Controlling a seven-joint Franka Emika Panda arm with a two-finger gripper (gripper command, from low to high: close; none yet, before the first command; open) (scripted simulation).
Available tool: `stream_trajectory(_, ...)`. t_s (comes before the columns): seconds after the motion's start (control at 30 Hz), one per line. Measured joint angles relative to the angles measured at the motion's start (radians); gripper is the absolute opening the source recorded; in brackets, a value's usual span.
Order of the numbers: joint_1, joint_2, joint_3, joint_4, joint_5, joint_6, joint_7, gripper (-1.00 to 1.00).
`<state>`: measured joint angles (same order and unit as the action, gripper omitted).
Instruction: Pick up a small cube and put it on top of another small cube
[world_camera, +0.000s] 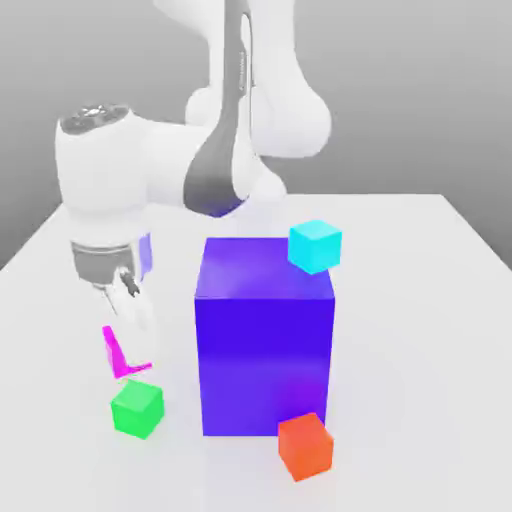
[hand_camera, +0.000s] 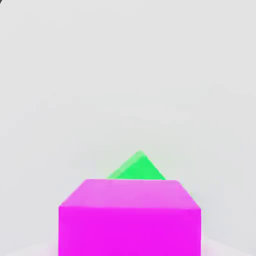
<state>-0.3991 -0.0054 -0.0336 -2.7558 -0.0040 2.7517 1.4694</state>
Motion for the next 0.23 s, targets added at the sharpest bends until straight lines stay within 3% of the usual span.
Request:
stream_trajectory(0.1, 0.000, 0.101, 0.004, 0.002, 0.012, 0.099, -0.007, -1.00)
stream_trajectory(0.13, -0.002, 0.125, 0.007, 0.003, 0.013, 0.122, -0.008, 1.00)
stream_trajectory(0.23, -0.002, 0.125, 0.007, 0.003, 0.013, 0.122, -0.008, 1.00)
